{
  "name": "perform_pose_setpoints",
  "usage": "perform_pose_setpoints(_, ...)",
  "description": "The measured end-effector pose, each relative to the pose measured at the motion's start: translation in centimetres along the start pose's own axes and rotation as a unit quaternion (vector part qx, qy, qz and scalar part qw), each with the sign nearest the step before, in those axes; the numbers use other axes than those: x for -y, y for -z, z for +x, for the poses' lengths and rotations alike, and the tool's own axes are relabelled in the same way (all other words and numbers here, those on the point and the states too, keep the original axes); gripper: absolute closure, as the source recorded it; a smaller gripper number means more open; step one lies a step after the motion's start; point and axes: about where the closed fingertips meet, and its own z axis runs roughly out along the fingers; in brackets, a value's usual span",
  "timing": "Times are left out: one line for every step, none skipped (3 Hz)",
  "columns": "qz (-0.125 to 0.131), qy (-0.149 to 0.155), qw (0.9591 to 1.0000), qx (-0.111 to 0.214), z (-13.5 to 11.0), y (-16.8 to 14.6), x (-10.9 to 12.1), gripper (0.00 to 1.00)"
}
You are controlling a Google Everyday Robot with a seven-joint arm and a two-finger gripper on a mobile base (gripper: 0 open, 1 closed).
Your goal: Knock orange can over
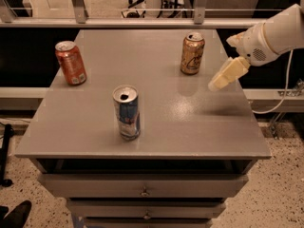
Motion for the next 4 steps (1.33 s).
perform_pose_setpoints(-0.015, -0.028, 0.9967, 0.075, -1.6, -3.6, 1.9, 0.0)
perform_pose_setpoints(-0.038, -0.049, 0.9875, 0.145, -3.7, -6.7, 3.0, 0.0)
perform_pose_setpoints(-0.064, -0.064, 0.9759, 0.199, -5.5, -8.6, 2.7, 0.0)
perform_pose_setpoints(-0.09, -0.067, 0.9629, 0.245, -7.7, -9.1, 1.2, 0.0)
